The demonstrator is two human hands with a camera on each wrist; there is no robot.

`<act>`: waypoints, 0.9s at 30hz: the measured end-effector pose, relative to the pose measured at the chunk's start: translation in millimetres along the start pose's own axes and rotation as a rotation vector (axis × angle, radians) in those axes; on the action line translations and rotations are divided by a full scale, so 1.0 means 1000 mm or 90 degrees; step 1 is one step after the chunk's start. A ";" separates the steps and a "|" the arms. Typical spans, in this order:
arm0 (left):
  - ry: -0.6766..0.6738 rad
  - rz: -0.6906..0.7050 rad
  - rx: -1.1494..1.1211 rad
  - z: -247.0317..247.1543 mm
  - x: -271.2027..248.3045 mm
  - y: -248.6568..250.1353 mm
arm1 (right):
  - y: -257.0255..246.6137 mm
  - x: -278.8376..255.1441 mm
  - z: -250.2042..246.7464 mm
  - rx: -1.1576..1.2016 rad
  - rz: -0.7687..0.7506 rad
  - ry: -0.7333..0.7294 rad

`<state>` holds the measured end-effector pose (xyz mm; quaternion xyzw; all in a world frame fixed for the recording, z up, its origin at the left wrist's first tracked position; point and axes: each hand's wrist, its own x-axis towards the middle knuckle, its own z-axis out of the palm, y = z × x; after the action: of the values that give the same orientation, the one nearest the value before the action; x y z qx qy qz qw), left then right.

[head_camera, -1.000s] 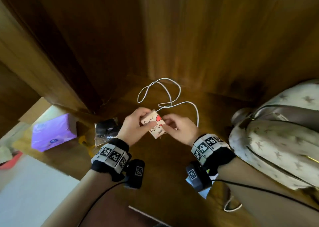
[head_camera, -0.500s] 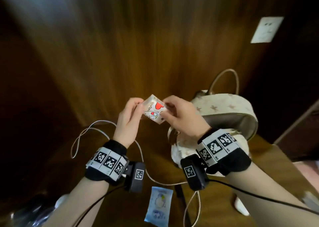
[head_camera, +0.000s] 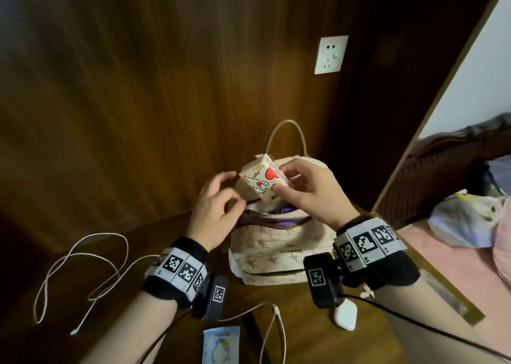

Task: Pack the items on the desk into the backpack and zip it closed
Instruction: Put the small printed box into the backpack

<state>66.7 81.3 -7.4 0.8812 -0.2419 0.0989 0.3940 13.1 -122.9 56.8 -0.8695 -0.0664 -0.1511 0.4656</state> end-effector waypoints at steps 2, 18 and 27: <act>-0.024 0.045 0.048 0.008 0.000 -0.005 | 0.007 -0.005 -0.001 0.023 0.017 0.016; -0.170 0.044 0.188 0.024 0.018 -0.008 | 0.054 -0.030 0.017 -0.037 0.096 0.117; -0.120 0.023 0.231 0.038 0.024 -0.006 | 0.068 -0.018 0.017 -0.023 0.190 0.018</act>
<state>90.0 48.4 -27.6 0.9385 -0.2719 0.0654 0.2026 16.5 -146.5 -11.1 -0.8758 0.0726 -0.0934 0.4680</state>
